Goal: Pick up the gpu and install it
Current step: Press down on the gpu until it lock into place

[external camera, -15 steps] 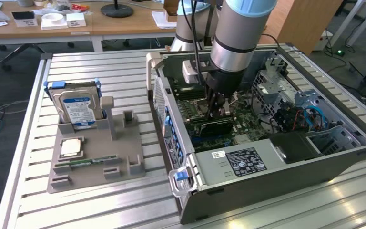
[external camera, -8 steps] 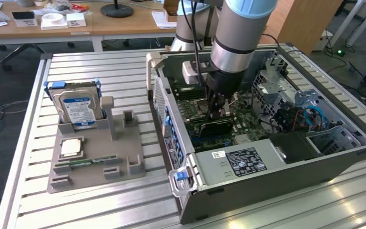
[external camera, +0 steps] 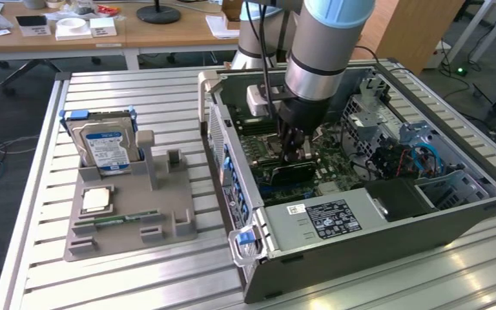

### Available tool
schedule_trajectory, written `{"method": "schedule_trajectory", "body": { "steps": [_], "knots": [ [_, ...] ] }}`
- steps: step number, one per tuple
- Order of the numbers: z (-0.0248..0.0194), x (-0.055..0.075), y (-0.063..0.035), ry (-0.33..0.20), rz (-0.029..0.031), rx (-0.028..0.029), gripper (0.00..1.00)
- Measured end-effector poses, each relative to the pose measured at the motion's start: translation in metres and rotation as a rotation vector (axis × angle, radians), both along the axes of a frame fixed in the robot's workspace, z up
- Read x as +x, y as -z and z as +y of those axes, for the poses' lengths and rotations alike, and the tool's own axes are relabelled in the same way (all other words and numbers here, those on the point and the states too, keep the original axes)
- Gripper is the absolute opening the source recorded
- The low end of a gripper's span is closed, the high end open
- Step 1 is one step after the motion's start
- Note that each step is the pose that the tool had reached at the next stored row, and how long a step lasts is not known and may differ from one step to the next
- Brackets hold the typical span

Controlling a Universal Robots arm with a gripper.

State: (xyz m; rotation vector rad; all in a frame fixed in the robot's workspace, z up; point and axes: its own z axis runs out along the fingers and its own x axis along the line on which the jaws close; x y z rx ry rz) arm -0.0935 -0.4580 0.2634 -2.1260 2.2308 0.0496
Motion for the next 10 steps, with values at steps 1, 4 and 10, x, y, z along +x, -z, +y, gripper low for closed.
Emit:
{"method": "schedule_trajectory", "body": {
  "steps": [1, 4, 10],
  "knots": [
    [-0.0001, 0.0000, 0.0004, 0.000, 0.0002, -0.0007, 0.11],
    [-0.0001, 0.0000, 0.0007, 0.000, 0.0003, -0.0007, 0.11],
    [0.0000, -0.0002, 0.0013, 0.000, 0.0003, -0.0004, 0.11]
  ]
}}
